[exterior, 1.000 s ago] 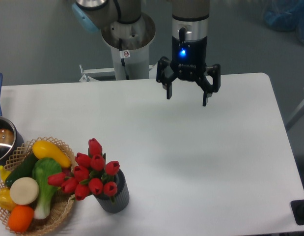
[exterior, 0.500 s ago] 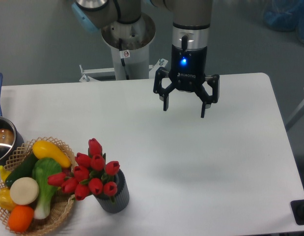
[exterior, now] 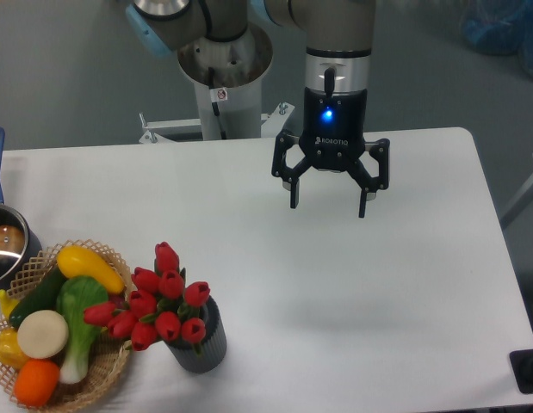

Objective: Pick up the flowers from the vase
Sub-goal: 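Move the open gripper down toward the red tulips in the black vase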

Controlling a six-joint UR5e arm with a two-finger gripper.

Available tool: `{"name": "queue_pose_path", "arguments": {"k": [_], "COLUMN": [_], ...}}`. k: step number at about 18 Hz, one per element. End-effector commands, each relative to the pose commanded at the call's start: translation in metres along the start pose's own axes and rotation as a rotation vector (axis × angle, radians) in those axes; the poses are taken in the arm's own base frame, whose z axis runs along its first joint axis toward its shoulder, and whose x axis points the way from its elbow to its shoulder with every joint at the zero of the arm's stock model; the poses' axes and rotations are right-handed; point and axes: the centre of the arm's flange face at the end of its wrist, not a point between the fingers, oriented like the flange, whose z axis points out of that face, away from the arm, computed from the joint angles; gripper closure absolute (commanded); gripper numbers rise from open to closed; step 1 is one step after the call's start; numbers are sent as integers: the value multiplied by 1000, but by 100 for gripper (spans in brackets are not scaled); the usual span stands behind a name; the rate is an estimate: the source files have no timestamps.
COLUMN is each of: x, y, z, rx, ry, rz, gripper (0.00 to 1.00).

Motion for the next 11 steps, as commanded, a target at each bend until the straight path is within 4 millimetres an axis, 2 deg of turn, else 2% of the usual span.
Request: {"name": "queue_pose_path", "arguments": {"k": [2, 5, 9, 11], "x": [0, 9, 16, 20], "y": [-3, -13, -4, 0], "z": [13, 34, 51, 66], "rx": [17, 75, 171, 190], "ry": [11, 85, 202, 245], "rz": [22, 93, 196, 227], "gripper": [0, 0, 0, 0]}}
